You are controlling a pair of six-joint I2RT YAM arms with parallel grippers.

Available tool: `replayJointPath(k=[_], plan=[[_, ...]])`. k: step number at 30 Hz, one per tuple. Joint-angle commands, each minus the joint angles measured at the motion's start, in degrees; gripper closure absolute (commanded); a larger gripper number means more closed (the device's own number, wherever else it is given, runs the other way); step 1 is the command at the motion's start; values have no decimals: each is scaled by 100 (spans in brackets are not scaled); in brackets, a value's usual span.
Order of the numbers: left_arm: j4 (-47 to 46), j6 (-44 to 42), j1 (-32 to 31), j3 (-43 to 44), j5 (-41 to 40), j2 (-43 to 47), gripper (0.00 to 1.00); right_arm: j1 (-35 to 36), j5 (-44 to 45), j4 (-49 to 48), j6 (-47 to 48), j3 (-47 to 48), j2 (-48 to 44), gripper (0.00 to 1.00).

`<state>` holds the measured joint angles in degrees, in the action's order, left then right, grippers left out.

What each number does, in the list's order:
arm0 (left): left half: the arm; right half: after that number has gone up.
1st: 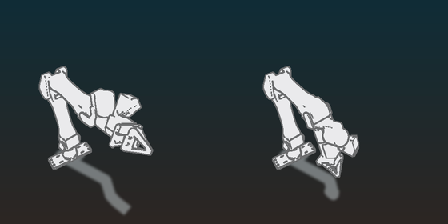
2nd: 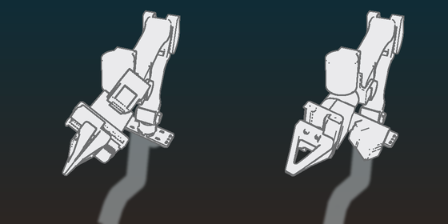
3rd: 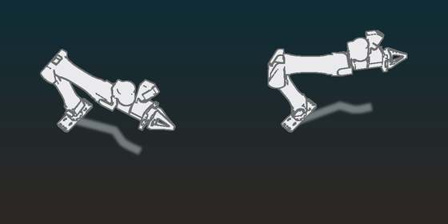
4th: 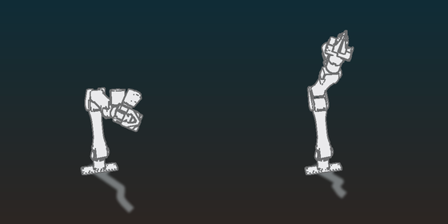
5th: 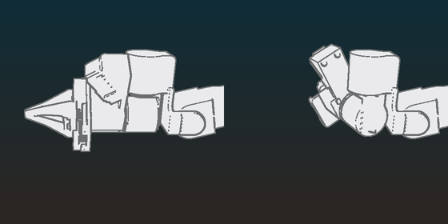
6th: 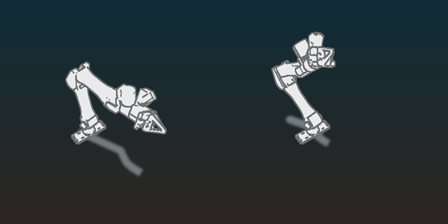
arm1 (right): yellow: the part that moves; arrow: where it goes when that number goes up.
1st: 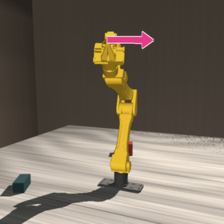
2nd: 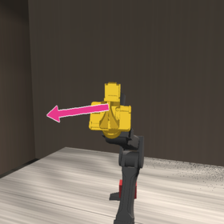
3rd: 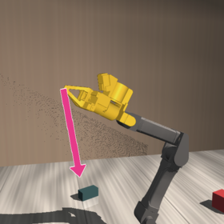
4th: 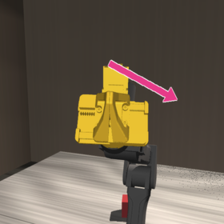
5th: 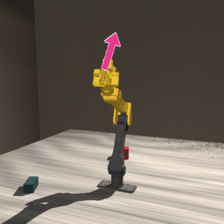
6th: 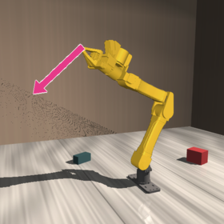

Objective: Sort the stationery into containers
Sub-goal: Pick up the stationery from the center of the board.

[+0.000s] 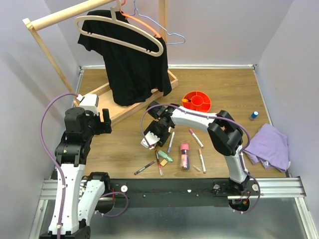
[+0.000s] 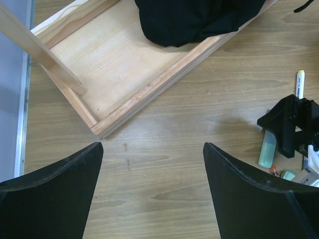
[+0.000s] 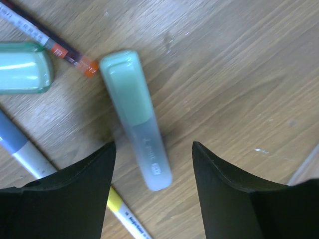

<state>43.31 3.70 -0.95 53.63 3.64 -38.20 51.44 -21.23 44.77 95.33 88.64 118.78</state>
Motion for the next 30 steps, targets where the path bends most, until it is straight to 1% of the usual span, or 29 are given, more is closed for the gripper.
replayJointPath(k=[1,9,12,14,16,20,22,26,30], plan=[[116,87,42,52,84,49,10,200,14,408,258,338,294,30],[64,131,42,-10,111,49,10,331,-39,822,223,619,523,32],[37,113,42,-36,128,40,10,384,31,1033,179,716,663,36],[2,113,42,-45,155,23,10,393,58,1270,118,909,751,41],[2,130,42,-36,190,14,10,402,67,1515,65,1154,944,44],[-24,139,42,-19,216,-21,10,454,119,1631,-41,1314,1182,45],[-16,139,42,-19,225,-21,10,481,190,1614,-111,1305,1244,47],[-42,148,42,-19,286,-65,10,560,260,1719,-260,1296,1437,48],[-24,104,51,-1,339,-118,10,656,339,1903,-462,1453,1665,51]])
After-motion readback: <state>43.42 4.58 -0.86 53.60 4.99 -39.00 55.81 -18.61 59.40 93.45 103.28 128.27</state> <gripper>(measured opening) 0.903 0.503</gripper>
